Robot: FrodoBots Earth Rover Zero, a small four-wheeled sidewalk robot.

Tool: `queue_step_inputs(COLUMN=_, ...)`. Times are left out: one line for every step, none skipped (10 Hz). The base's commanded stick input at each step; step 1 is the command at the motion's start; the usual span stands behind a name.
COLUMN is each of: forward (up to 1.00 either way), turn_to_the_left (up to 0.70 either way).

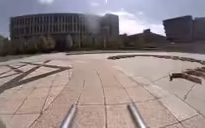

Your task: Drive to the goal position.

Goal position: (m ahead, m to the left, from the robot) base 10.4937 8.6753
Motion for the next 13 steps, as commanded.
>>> queue_step_inputs(forward=0.70, turn_to_the_left=0.00)
queue_step_inputs(forward=0.70, turn_to_the_left=0.00)
queue_step_inputs(forward=0.70, turn_to_the_left=0.00)
queue_step_inputs(forward=0.70, turn_to_the_left=0.00)
queue_step_inputs(forward=0.70, turn_to_the_left=0.00)
queue_step_inputs(forward=0.70, turn_to_the_left=0.00)
queue_step_inputs(forward=0.70, turn_to_the_left=0.00)
queue_step_inputs(forward=0.70, turn_to_the_left=0.00)
queue_step_inputs(forward=0.70, turn_to_the_left=0.00)
queue_step_inputs(forward=0.70, turn_to_the_left=0.00)
queue_step_inputs(forward=0.70, turn_to_the_left=0.00)
queue_step_inputs(forward=0.70, turn_to_the_left=0.00)
queue_step_inputs(forward=0.70, turn_to_the_left=0.00)
